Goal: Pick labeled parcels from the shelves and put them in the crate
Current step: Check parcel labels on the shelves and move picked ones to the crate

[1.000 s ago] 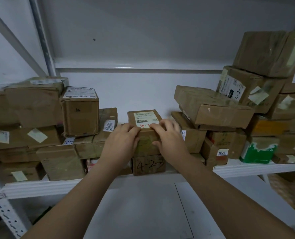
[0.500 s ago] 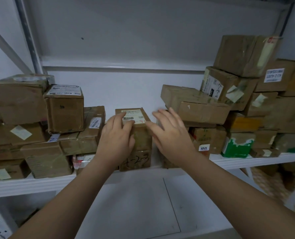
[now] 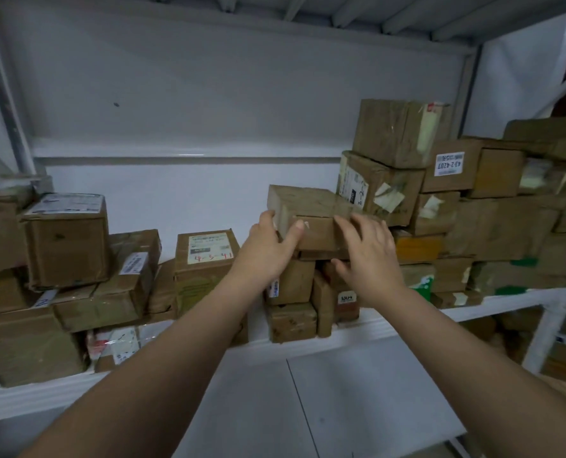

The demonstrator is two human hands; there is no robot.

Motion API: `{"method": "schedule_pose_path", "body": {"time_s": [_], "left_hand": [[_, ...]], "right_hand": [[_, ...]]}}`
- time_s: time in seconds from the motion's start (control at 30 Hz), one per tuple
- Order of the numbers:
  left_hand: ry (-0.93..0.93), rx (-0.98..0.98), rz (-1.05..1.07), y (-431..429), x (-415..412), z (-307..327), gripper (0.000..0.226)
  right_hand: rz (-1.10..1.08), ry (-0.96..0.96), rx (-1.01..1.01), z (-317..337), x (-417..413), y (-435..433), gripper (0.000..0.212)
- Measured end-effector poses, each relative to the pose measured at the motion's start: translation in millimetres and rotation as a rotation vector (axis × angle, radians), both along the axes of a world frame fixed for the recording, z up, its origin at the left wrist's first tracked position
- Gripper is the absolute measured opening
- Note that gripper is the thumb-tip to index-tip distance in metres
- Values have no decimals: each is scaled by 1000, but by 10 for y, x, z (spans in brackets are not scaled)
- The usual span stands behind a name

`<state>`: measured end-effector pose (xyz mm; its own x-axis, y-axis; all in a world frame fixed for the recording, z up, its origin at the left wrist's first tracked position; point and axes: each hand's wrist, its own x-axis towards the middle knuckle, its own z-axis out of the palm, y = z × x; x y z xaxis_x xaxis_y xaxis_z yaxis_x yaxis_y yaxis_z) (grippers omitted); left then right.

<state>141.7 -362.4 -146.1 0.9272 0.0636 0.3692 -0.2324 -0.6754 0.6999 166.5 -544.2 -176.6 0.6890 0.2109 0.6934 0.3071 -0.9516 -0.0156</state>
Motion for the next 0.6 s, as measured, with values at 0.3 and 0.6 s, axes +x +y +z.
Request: {"method": "schedule_pose_path", "body": {"time_s": [0.3,0.6], "left_hand": [[254,-1009,-103,-330,221,105,33],[-213,-940,-60,-257,-495,-68,65]], "right_hand": [[218,83,86,31,-4,-176,61],[488,82,275,147,-372,-203,53]]}}
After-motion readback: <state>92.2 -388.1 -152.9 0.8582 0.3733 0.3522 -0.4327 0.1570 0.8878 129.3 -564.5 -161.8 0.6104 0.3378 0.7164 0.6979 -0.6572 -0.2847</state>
